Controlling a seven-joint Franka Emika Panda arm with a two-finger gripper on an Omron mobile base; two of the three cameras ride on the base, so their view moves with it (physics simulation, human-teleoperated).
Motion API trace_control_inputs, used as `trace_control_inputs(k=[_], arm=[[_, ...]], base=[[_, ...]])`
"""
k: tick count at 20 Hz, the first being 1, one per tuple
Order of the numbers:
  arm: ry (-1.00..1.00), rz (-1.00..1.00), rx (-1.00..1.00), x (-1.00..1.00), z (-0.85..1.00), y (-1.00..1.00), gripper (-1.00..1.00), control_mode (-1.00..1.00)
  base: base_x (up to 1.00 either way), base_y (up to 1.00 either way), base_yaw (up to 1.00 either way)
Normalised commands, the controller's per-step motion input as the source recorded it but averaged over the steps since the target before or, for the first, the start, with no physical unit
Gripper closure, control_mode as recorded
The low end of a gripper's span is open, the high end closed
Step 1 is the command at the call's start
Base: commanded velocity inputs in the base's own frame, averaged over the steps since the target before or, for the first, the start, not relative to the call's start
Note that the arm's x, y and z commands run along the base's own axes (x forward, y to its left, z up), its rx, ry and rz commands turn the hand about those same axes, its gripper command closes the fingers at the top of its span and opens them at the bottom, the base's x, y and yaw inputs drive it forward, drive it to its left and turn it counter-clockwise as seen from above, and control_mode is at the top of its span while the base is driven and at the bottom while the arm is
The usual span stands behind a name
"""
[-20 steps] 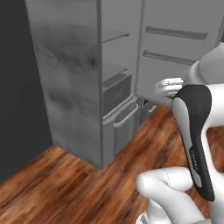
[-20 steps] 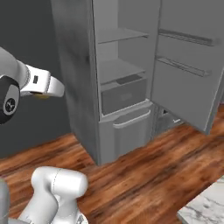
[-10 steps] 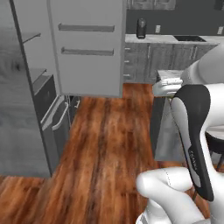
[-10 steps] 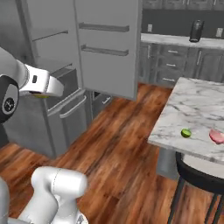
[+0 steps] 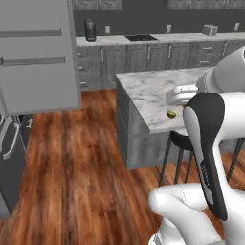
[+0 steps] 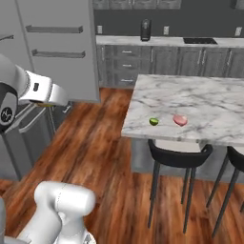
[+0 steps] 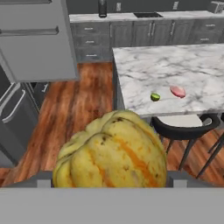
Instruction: Open the fridge, remove the kiwi, squash, and steak, and place them on any counter.
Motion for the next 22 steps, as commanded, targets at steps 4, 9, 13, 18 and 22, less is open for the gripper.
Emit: trace_control_inputs(k=[4,9,13,18,22], arm=[[0.0,0.0,0.0,0.0,0.0,0.0,1.0,1.0],[0.0,0.0,0.0,0.0,0.0,0.0,1.0,1.0],[0.0,0.0,0.0,0.0,0.0,0.0,1.0,1.0],[0.0,0.0,0.0,0.0,0.0,0.0,1.0,1.0],[0.0,0.0,0.0,0.0,0.0,0.0,1.0,1.0]], base=[[0.32,-0.72,-0.01],[0.67,-0.9,0.03],[0.97,-0.96,0.08],[1.0,-0.72,0.07],[0.86,-0.25,0.08]])
